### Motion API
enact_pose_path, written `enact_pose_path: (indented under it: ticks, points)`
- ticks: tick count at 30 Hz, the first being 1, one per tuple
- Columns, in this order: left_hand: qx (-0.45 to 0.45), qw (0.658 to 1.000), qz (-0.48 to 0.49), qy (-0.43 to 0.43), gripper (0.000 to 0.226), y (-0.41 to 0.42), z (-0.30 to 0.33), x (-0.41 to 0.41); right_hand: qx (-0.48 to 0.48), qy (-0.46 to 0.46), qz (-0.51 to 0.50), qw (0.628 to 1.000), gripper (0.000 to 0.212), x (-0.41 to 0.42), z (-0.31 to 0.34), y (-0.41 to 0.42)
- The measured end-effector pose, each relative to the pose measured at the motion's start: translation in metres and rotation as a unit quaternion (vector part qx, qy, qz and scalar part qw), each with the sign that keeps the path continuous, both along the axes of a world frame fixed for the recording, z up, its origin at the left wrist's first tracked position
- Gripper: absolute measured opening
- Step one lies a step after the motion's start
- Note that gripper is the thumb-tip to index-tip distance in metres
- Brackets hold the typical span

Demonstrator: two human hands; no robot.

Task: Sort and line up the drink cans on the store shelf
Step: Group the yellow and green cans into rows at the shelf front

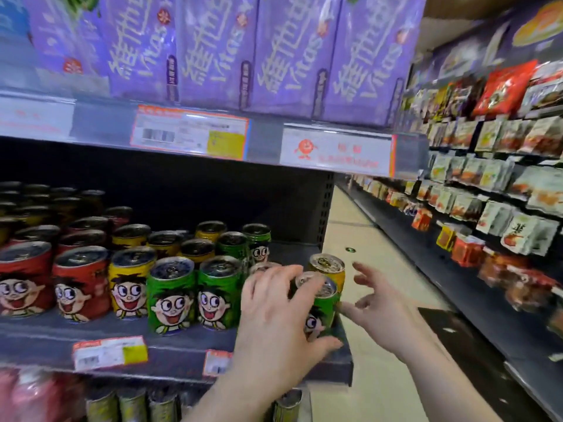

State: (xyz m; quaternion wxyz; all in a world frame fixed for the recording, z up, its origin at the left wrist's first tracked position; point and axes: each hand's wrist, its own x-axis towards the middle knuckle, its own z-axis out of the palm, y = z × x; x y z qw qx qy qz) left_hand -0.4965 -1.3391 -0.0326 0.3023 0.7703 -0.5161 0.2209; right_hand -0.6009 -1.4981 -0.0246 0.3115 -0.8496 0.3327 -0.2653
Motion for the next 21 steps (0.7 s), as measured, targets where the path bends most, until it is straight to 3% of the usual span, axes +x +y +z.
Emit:
enact_pose_path:
  ticks: [2,7,9,16,21]
  points:
    - [0.016,0.999,0.041,-0.024,0.078,-0.007,-0.005,-0.003,0.025,0.002,0.069,0.997,0.081,0.012,-0.002,-0.011]
    - [0.010,0.996,0.080,-0.024,0.075,-0.012,-0.012,-0.002,0.052,0.008,0.154,0.987,0.052,0.029,-0.006,-0.031]
    - [0.007,0.996,0.085,-0.031,0.074,-0.014,-0.014,0.001,0.064,-0.022,0.164,0.984,0.054,0.032,-0.008,-0.035]
    - [0.012,0.992,0.109,-0.055,0.076,-0.037,-0.016,0.015,0.088,-0.163,0.060,0.981,0.051,0.026,-0.007,-0.046]
    - [0.026,0.992,0.118,-0.024,0.077,-0.059,-0.006,0.025,0.065,-0.163,0.041,0.984,0.058,0.004,0.004,-0.047]
